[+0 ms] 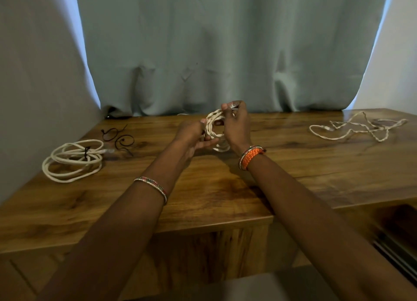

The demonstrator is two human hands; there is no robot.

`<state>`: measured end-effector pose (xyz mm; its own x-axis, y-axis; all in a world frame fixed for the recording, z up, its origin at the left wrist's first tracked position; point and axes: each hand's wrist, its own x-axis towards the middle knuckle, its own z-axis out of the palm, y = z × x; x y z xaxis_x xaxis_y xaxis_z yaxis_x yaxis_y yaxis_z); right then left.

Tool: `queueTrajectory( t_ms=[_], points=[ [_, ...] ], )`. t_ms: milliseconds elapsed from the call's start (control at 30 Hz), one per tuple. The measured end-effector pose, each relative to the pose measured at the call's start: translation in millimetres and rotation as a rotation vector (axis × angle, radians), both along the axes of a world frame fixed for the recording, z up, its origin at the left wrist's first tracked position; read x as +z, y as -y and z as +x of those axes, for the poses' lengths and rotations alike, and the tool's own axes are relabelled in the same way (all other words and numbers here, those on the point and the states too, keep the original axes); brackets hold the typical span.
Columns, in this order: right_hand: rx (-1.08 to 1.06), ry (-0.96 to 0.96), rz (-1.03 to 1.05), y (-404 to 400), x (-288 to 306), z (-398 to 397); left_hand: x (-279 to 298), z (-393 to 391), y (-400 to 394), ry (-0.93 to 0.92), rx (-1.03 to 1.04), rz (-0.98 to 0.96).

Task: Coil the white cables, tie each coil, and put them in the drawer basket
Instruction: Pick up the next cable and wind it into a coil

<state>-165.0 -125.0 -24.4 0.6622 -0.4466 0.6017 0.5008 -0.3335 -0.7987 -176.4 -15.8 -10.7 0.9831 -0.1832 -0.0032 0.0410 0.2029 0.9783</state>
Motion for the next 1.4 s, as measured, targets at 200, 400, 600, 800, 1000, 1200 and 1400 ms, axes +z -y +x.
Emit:
queueTrajectory(
  t_ms=[200,400,600,800,1000,1200,1400],
  points=[
    [0.025,-0.029,0.071,2,3,0,-3,11,-1,0.263,0.252,0.38],
    [0.171,0.008,-0.073,-10,8,-2,5,15,-16,0.415,0.488,0.727],
    [0.378,-0.061,-0.132,-7,11,-9,16,13,-34,-0.012,0.096,0.275],
    [0.37,-0.111,-0.103,-1,9,-9,9,14,-32,0.054,-0.22,0.236],
    [0.18,0.028,-0.142,-9,7,-11,9,7,-19,0.083,-0.387,0.062],
    [0.304,0.007,-0.116,-14,12,-17,11,13,-20,-0.062,-0.505,-0.038],
    [0.585,-0.031,0.037,-8,24,-23,13,13,-32,-0.076,-0.588,-0.124]
  ],
)
